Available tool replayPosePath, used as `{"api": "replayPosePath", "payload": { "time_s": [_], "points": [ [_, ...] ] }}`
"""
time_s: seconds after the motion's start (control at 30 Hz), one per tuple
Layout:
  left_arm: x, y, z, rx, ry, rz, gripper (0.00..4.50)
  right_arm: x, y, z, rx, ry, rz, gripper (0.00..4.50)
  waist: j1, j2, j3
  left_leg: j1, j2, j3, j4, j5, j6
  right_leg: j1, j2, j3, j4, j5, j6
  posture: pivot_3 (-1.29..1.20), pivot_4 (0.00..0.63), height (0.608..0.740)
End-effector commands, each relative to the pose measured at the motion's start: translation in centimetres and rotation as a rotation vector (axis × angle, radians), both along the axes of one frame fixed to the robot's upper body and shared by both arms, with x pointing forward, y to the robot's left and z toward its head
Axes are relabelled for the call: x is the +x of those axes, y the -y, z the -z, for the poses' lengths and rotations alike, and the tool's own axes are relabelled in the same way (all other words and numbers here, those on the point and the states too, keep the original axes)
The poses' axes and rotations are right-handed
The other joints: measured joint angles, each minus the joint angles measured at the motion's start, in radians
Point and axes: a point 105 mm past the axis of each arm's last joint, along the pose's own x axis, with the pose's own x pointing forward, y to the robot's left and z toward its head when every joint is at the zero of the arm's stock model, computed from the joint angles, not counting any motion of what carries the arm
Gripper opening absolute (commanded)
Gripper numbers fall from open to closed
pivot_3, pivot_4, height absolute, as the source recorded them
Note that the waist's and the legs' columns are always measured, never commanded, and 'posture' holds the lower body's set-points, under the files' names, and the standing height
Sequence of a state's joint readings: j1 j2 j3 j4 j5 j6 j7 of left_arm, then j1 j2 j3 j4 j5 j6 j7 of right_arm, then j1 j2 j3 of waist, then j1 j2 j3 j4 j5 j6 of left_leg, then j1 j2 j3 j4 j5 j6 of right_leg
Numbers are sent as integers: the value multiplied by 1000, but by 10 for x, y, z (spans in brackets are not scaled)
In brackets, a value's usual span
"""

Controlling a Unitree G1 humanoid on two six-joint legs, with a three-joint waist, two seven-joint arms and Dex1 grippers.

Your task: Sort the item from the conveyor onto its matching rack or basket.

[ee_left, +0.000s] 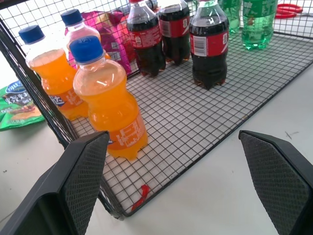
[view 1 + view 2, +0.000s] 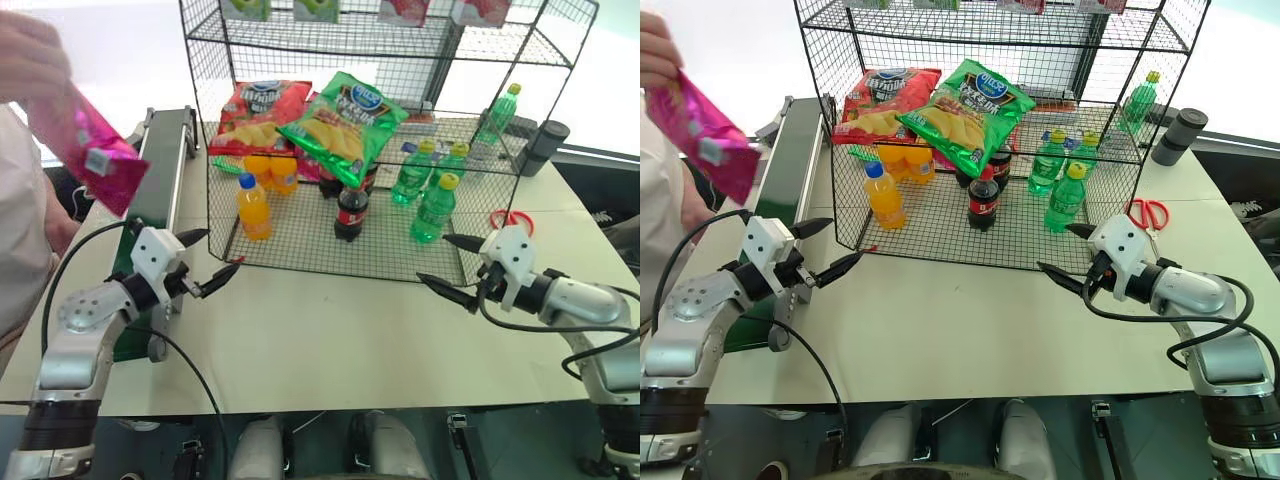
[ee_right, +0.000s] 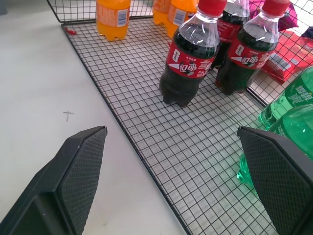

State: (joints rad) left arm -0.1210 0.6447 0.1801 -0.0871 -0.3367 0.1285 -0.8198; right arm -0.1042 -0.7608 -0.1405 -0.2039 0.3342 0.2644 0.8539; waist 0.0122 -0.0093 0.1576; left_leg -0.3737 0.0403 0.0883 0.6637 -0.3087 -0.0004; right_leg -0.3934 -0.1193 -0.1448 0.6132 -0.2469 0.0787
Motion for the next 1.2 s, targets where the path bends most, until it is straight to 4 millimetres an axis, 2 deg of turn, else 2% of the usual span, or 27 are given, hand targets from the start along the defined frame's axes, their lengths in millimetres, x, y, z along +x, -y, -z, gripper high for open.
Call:
{"api": "replayPosePath", "payload": {
  "time_s": [0.03,0.2,0.53,0.77,0.87,1.2],
  "points": [
    [-3,-2,-13,8,45,-6,4500,2,-2,-8,0,48,-17,4447,0,0,0,0,0,0,0,0,0,0,0,0,0,0,0,0,150,740],
    [-8,-6,0,-19,-75,-14,4500,3,-5,-6,6,50,-22,4447,-1,0,0,0,0,0,0,0,0,0,0,0,0,0,0,0,150,740],
    [-11,-11,2,-34,-96,-34,4500,4,-4,-5,4,47,-30,4447,0,0,0,0,0,0,0,0,0,0,0,0,0,0,0,0,150,740],
    [-10,-13,1,-30,-69,-45,4500,5,-6,-5,6,49,-37,4447,-1,0,0,0,0,0,0,0,0,0,0,0,0,0,0,0,150,740],
    [-7,-20,-5,-37,-21,-85,4500,7,-9,-8,13,54,-38,4447,-1,0,0,0,0,0,0,0,0,0,0,0,0,0,0,0,150,740],
    [-10,-29,-6,-17,4,-110,4500,8,-26,-11,71,61,-81,4447,-1,0,0,0,0,0,0,0,0,0,0,0,0,0,0,0,150,740]
  ]
}}
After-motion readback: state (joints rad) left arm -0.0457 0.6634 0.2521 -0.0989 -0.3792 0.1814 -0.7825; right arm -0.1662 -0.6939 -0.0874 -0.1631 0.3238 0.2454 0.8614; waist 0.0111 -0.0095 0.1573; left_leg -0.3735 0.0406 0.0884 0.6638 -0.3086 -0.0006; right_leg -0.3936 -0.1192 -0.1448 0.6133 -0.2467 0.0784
